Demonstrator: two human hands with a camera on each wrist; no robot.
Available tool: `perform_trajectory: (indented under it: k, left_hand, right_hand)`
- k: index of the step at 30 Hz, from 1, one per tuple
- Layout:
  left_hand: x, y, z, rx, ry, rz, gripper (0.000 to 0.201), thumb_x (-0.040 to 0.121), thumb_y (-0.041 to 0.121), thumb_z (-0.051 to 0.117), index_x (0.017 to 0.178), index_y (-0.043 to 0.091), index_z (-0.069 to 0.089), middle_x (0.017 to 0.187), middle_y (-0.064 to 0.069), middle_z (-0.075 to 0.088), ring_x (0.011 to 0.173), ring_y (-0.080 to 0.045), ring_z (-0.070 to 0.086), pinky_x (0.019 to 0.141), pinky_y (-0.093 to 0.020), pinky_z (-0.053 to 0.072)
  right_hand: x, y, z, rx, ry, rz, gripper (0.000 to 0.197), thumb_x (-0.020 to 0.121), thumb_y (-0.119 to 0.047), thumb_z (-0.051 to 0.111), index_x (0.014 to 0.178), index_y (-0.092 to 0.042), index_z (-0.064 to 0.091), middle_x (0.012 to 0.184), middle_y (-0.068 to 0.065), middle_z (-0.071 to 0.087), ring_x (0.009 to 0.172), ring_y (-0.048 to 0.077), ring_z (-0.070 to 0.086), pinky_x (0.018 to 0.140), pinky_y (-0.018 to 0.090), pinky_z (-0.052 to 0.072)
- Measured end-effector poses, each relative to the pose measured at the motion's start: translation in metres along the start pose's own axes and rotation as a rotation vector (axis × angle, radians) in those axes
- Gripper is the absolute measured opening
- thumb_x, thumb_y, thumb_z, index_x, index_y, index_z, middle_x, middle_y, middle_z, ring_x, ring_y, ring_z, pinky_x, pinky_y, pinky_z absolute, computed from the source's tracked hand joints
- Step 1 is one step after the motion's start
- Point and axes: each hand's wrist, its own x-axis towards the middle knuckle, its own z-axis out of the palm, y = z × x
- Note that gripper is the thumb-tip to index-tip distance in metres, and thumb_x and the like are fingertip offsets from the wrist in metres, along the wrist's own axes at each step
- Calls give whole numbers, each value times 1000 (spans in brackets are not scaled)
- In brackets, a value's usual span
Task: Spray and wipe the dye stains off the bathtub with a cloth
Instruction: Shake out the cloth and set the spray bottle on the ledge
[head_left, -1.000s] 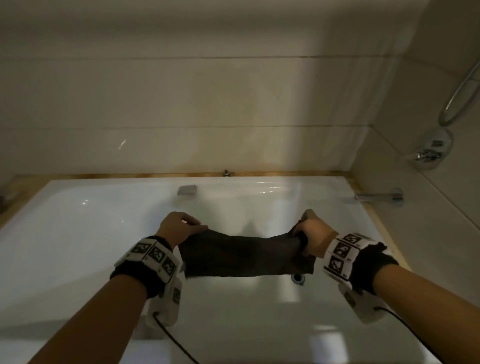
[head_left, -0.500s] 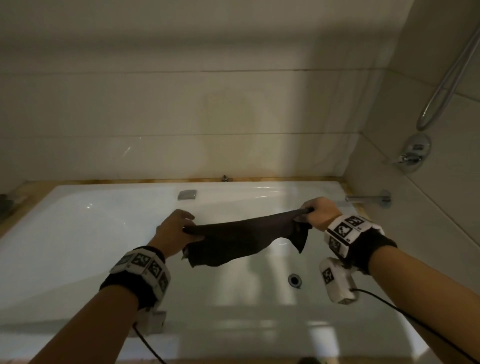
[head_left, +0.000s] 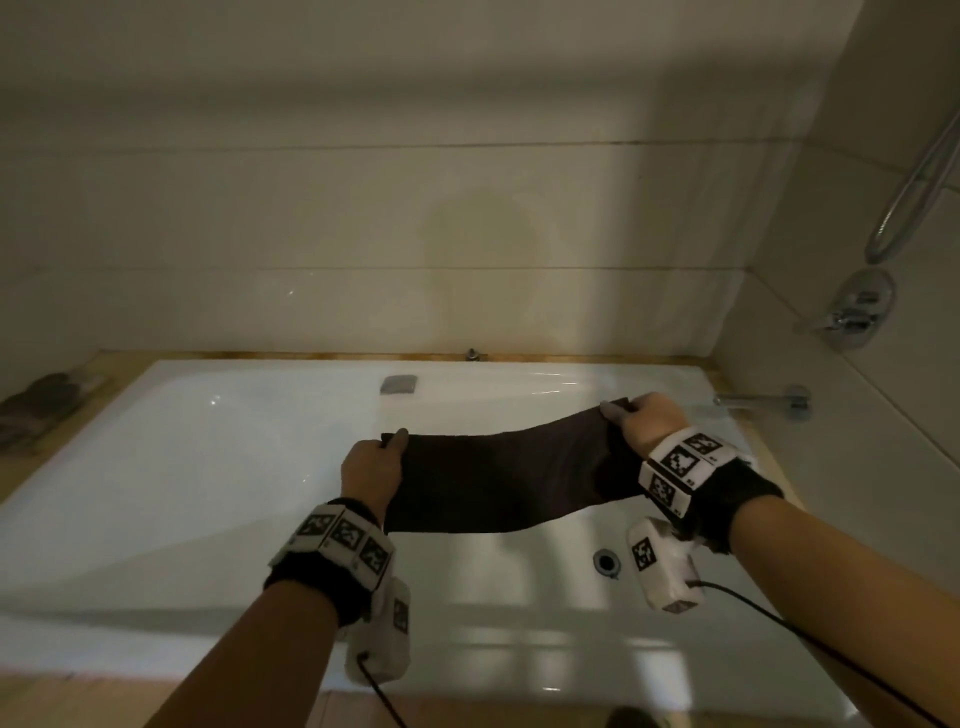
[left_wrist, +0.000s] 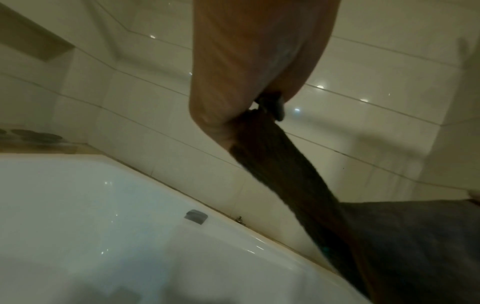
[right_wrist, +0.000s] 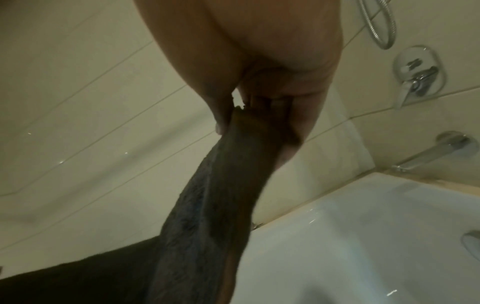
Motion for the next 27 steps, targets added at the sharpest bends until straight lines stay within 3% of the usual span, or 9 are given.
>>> perform_trajectory:
  k: [4,6,10,14,16,18,21,24,27]
  left_hand:
    - [-4,-6,2,-5,4,-38,48,96,33,46,56,7,42,61,-6,45,80,-26,50,88,-39,45]
    - [-3,-7,5,-67,-50,-37,43,96,33,47,60,9,47,66,-7,49,81,-26,52,89,-43,47]
    - [-4,-3,15,-202,-252,-60,29,98,27,43,92,1,55,94,-18,57,88,-29,57,75,-40,52]
    - [0,-10,11,-279,-518,-41,49,93,46,47,107,0,59,103,-16,65,97,-30,63,85,-41,54]
    - [6,-24,-1,-243,-542,-37,52,82,46,64,110,2,60,101,-13,67,95,-27,65,86,-39,54]
    - [17,-44,-15,-230,-485,-44,51,72,29,79,112,4,58,104,-11,66,96,-27,64,89,-43,53]
    - [34,-73,-34,-209,-435,-26,41,74,-7,69,111,4,56,102,-10,61,94,-29,60,87,-43,52]
    - [49,-97,-42,-193,-467,-63,39,76,-14,62,107,9,56,101,-14,61,94,-32,60,86,-45,53]
    - [53,-120,-42,-218,-572,-111,39,77,-16,60,108,7,57,108,-19,62,101,-35,60,85,-45,53]
  right_hand:
    - [-16,-14,21,-38,-26,-53,46,93,-42,48,91,1,62,82,11,57,86,29,57,77,33,42]
    - [-25,-23,34,-3,-51,-101,41,92,-42,49,81,-4,59,74,7,53,82,26,55,76,32,41]
    - [-39,-47,72,99,-129,-226,36,89,-39,56,76,-5,55,79,12,57,81,27,56,76,34,45]
    - [-53,-73,115,168,-327,-268,34,94,-33,49,68,-12,52,69,3,54,68,17,54,63,25,41]
    - [-60,-81,135,348,-507,-140,32,99,-30,40,77,-12,57,70,6,58,57,20,61,53,26,48]
    - [-64,-83,151,508,-639,-58,32,100,-31,36,89,-14,60,72,8,62,55,22,64,50,26,52]
    - [-61,-75,169,555,-562,-45,25,100,-23,39,95,-14,62,81,10,63,65,21,61,60,28,49]
    - [-56,-46,185,461,-387,49,21,95,-8,46,108,-12,63,101,11,60,79,22,59,71,32,47]
    - [-67,-8,209,342,-481,198,44,90,-8,57,131,-21,50,122,10,53,102,25,57,83,39,49]
